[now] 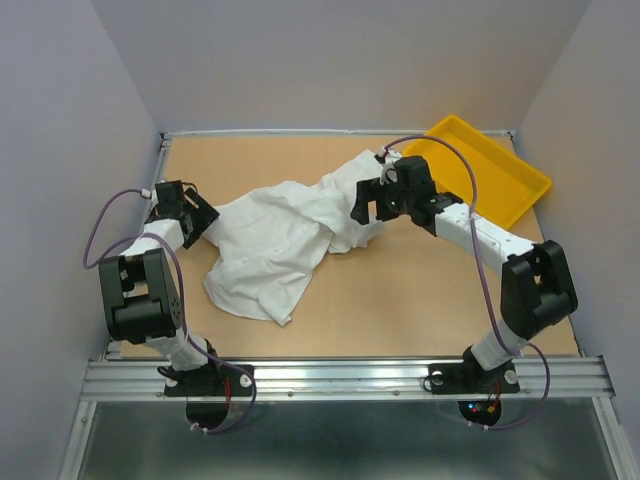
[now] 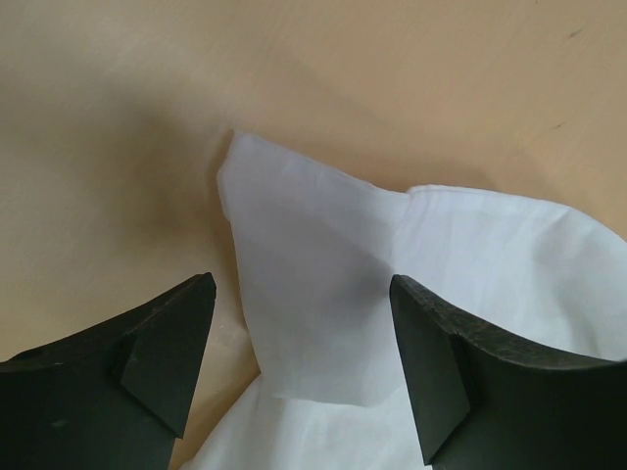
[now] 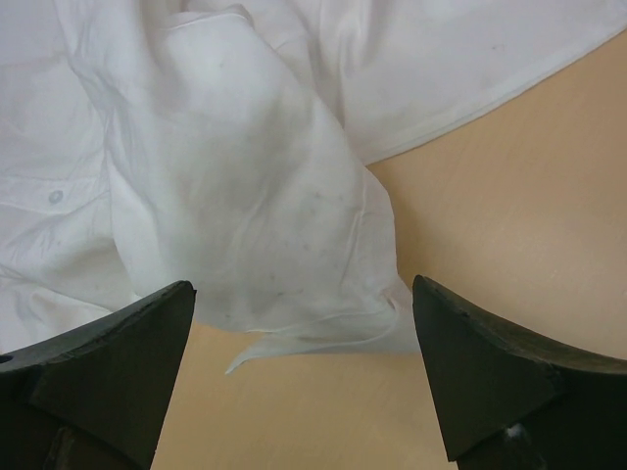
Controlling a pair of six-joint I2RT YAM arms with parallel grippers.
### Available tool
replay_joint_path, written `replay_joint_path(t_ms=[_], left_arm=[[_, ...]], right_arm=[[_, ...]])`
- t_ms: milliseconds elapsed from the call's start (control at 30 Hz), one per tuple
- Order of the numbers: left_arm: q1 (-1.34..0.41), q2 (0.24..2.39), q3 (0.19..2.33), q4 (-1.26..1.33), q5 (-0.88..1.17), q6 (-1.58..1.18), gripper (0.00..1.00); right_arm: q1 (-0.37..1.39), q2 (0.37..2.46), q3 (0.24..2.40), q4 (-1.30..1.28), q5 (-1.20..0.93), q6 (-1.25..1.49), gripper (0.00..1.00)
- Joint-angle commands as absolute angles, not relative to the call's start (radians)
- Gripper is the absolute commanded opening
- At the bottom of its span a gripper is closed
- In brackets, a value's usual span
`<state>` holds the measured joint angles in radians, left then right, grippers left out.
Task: Fold and stack the long sleeve shirts
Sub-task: Flatten the shirt out
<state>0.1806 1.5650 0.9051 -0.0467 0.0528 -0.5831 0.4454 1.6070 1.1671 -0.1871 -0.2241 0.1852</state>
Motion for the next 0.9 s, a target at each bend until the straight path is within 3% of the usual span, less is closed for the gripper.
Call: replay_joint_path(t_ms=[0,200,333,400,467,567,633,667,700,733,867], left_arm=[[0.183,1.589,0.960,-0.020,0.078,-0.578,0.82],[0.183,1.629,0.963,-0.015,0.071,-0.561,0.77],[0.183,1.649,0.969,-0.015,0.072,-0.534,0.67],[0.183,1.651,0.971,-0.012,0.080,-0.522,0.54],[0.183,1.652,0.973,-0.011,0.089,-0.508,0.49],[0.183,1.655,0.980,-0.009,0.104,-0.489,0.21],[0.183,1.660,0.995,-0.011,0.121,-0.480,0.05],[0.183,1.658,1.003,-0.014,0.126,-0.474,0.00],[0.183,1.658,1.011,-0.015,0.129,-0.469,0.00],[0.183,1.658,1.037,-0.024,0.129,-0.463,0.00],[0.183,1.658,1.150,-0.066,0.089,-0.430,0.00]], right_arm=[[0.434,1.641,1.210,-0.160,-0.358,0.150,0.96],[0.434,1.716,1.216,-0.152,-0.315,0.140,0.96],[0.433,1.775,1.236,-0.152,-0.275,0.118,0.95],[0.433,1.795,1.249,-0.147,-0.294,0.114,0.91],[0.433,1.801,1.255,-0.147,-0.302,0.110,0.86],[0.433,1.799,1.258,-0.146,-0.302,0.086,0.68],[0.433,1.787,1.258,-0.146,-0.287,0.068,0.42],[0.433,1.779,1.258,-0.146,-0.282,0.061,0.13],[0.433,1.772,1.261,-0.147,-0.273,0.055,0.05],[0.433,1.764,1.265,-0.149,-0.247,0.045,0.01],[0.425,1.727,1.325,-0.150,-0.143,0.009,0.00]])
